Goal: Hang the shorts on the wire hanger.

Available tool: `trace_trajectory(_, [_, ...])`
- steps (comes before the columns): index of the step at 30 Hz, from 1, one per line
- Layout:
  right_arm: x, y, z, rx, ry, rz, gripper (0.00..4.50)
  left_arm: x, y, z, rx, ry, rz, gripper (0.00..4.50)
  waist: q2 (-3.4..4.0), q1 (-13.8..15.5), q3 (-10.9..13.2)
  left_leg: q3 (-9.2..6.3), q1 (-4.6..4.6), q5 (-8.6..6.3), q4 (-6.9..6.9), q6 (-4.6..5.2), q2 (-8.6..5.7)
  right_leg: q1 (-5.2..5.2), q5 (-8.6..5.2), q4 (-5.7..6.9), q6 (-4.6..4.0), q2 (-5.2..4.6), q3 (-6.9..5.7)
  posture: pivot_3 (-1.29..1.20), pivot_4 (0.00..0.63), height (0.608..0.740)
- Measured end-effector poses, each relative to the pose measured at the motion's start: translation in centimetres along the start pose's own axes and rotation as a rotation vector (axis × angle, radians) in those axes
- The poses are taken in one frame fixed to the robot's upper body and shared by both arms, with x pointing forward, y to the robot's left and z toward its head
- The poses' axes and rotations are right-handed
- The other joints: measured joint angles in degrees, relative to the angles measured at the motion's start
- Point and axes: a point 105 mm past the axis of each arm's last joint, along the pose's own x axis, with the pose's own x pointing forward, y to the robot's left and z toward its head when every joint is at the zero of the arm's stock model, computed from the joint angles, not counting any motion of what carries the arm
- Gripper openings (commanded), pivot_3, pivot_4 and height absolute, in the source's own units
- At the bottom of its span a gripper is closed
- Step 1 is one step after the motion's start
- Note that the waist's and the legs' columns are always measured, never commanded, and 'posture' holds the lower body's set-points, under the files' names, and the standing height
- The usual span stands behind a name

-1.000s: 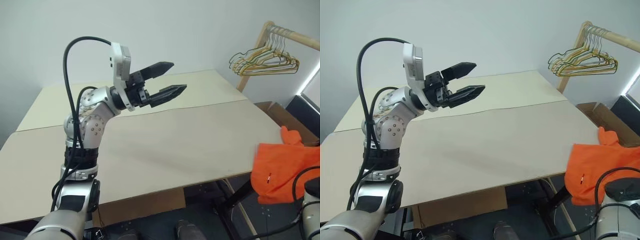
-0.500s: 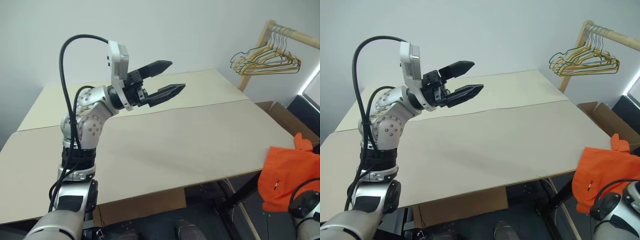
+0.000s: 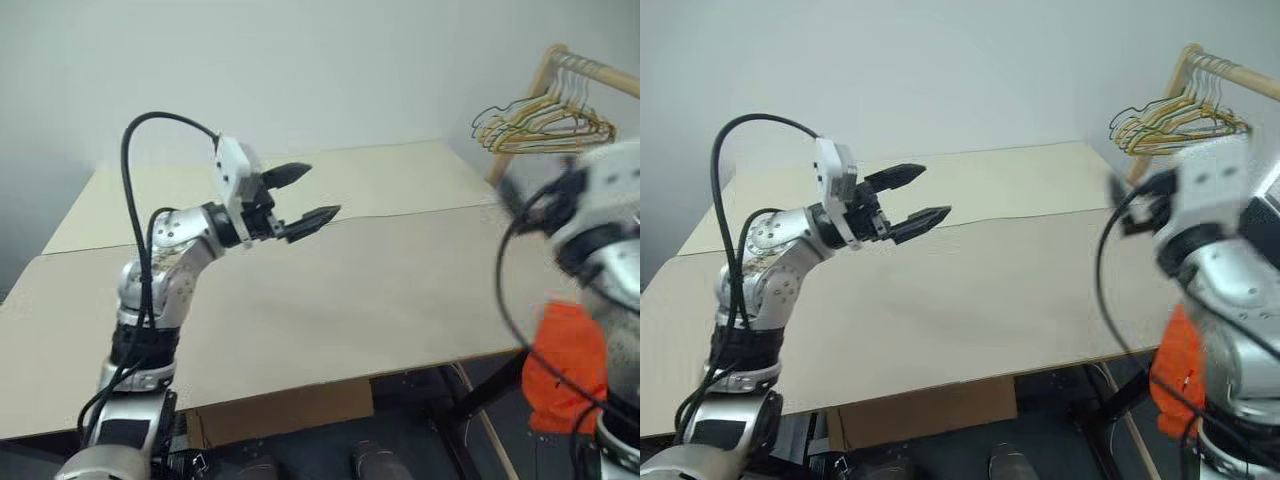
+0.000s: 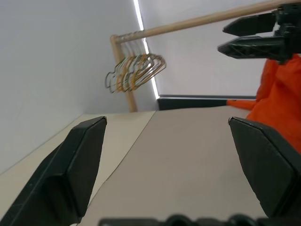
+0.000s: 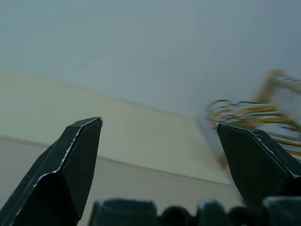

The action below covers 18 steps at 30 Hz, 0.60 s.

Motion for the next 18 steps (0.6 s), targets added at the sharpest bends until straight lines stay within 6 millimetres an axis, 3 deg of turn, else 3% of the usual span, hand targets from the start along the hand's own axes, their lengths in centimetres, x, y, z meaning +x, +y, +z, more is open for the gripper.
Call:
trace_trajectory(7, [-1.9, 2.8, -3.3, -0.057, 0.138, 0.322, 4.46, -2.5, 0.3, -0.8, 0.089, 0.115, 0.021, 4.5, -0.69, 4.6, 0.3, 0.0, 0.02, -0.02, 0.03, 0.02, 0.1, 0.02, -0.23, -0.01, -0.41, -0.01, -0.31, 0.23, 0.0, 0.74])
trace_trajectory(18, [-1.6, 3.3, -3.4, -0.061, 0.127, 0.371, 4.46, -2.9, -0.2, -0.8, 0.1, 0.143, -0.01, 4.5, -0.94, 7.7, 0.4, -0.01, -0.08, -0.01, 0.16, 0.0, 0.15, -0.04, -0.18, -0.01, -0.51, -0.02, -0.47, 0.22, 0.0, 0.74])
